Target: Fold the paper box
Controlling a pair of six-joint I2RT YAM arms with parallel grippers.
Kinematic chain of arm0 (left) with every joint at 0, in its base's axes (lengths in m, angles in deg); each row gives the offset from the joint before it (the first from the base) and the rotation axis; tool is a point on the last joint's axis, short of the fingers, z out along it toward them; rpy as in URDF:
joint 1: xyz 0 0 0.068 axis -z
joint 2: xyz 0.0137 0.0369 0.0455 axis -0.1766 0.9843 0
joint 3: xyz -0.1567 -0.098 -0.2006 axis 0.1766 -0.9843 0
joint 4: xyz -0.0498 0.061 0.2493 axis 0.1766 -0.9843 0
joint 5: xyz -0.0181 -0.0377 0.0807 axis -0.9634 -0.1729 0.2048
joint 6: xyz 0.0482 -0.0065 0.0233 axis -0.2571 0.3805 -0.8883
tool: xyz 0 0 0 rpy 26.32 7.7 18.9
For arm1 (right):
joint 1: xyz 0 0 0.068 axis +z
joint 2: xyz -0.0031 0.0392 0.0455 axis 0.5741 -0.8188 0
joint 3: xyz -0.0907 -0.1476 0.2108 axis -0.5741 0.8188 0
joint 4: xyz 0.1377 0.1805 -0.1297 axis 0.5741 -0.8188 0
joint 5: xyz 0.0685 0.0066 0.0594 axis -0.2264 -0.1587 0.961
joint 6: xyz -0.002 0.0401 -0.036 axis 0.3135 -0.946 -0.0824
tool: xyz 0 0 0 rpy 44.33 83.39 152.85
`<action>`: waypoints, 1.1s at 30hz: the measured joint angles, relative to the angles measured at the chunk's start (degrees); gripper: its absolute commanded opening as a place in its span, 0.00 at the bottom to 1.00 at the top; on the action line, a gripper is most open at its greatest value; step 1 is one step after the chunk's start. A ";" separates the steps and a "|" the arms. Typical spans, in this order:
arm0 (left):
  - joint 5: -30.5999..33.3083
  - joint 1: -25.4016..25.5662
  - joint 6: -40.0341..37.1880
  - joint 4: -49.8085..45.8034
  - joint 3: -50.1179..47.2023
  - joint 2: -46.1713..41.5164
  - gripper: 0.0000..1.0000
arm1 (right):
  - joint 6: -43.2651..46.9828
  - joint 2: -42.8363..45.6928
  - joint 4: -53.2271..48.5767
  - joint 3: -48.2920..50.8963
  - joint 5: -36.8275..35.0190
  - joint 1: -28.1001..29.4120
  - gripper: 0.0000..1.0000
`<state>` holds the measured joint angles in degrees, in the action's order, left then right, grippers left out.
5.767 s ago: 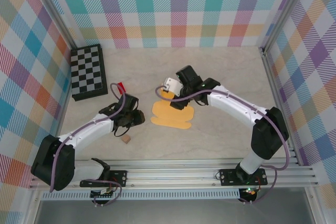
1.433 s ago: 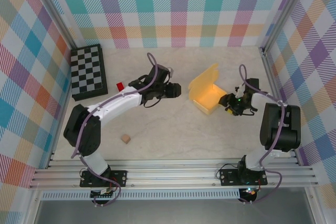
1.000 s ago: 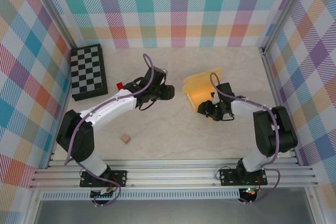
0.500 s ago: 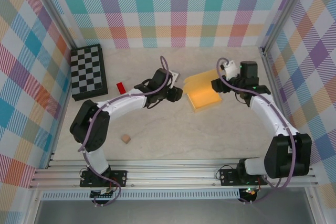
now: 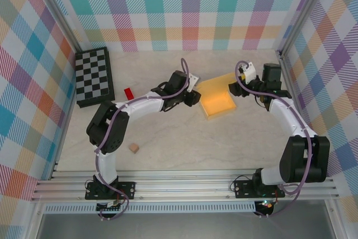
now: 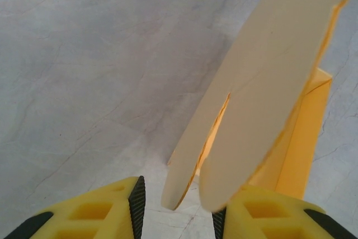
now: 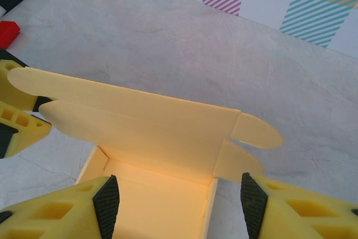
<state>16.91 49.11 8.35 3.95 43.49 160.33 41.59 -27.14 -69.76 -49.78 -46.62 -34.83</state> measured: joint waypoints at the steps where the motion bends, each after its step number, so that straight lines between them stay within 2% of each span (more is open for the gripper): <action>1: -0.04 0.00 -0.04 -0.02 0.42 0.39 0.36 | 0.11 0.00 -0.02 0.00 0.15 0.00 0.62; 6: -0.68 0.00 -0.20 -0.07 2.71 2.38 0.32 | 0.28 0.00 -0.04 -0.02 1.01 0.00 0.62; 11: -1.64 0.04 -1.42 -0.70 5.07 3.45 0.23 | 0.33 0.00 -0.04 -0.02 2.03 0.00 0.62; 21: -5.11 0.04 -7.15 -5.81 7.21 4.24 0.28 | 0.37 -0.87 -1.11 -0.94 3.82 -0.04 0.62; 25: -6.86 0.04 -9.49 -7.78 7.19 4.24 0.27 | 0.37 -0.96 -1.57 -1.05 4.68 -0.17 0.62; 28: -7.67 -0.02 -10.36 -7.74 7.10 4.24 0.22 | 0.37 -0.96 -1.79 -1.09 5.11 -0.17 0.62; 33: -7.98 -0.07 -10.93 -7.65 7.08 4.24 0.02 | 0.39 -0.96 -2.23 -1.18 5.16 -0.17 0.62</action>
<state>8.93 49.04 -2.58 -3.70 50.57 164.57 41.99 -28.10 -71.99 -50.96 -41.46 -35.00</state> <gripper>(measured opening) 0.103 0.623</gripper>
